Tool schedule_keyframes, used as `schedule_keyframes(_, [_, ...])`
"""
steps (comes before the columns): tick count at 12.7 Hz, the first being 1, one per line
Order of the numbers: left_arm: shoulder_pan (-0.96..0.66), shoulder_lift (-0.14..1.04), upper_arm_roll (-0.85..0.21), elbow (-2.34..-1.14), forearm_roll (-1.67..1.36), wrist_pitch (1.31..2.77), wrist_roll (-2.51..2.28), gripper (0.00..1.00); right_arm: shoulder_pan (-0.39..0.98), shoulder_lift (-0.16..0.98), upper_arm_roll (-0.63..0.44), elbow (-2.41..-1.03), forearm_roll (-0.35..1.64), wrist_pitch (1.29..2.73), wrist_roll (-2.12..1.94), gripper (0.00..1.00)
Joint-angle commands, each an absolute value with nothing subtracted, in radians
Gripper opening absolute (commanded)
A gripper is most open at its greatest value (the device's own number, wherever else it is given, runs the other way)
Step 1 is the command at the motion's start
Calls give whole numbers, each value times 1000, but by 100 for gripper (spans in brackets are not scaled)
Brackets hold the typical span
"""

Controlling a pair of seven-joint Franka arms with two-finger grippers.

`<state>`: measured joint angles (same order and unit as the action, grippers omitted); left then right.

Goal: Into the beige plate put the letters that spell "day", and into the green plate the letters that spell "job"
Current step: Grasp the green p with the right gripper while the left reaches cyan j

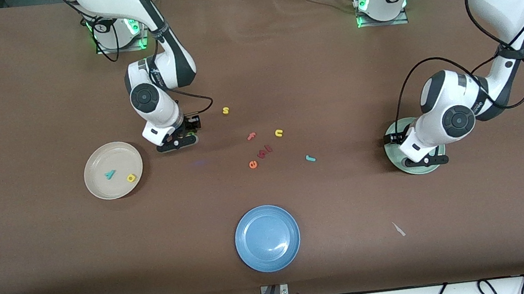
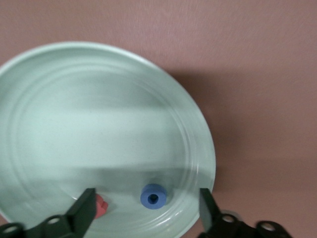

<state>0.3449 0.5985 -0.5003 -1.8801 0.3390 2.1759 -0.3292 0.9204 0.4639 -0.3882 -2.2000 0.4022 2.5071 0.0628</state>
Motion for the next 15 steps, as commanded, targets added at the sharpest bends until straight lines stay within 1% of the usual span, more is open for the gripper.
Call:
schedule_keyframes(1, [345, 540, -563, -1864, 356, 2111, -331, 100, 914, 466, -382, -2195, 422, 2503, 40, 58])
schedule_keyframes(3, [338, 541, -627, -1800, 354, 2048, -344, 100, 914, 468, -382, -2195, 422, 2503, 40, 53])
schedule_keyframes(5, [299, 545, -653, -1770, 353, 2046, -466, 100, 916, 469, -382, -2195, 429, 2507, 46, 49])
schedule_keyframes(6, [264, 551, -653, -1758, 353, 2046, -567, 100, 916, 474, -382, -2194, 440, 2508, 46, 48])
schedule_keyframes(8, [203, 577, -653, -1740, 354, 2049, -800, 100, 919, 486, -380, -2178, 448, 2508, 48, 47])
schedule_keyframes(11, [118, 618, -653, -1689, 351, 2051, -1010, 100, 920, 495, -380, -2169, 448, 2510, 48, 47])
schedule_keyframes(13, [95, 647, -650, -1669, 345, 2056, -1173, 100, 922, 499, -380, -2168, 448, 2510, 48, 43])
schedule_keyframes(14, [88, 672, -650, -1639, 309, 2056, -1222, 100, 922, 499, -380, -2168, 448, 2510, 48, 42])
schedule_keyframes(15, [81, 687, -650, -1616, 260, 2056, -1245, 100, 922, 499, -379, -2168, 448, 2510, 48, 40])
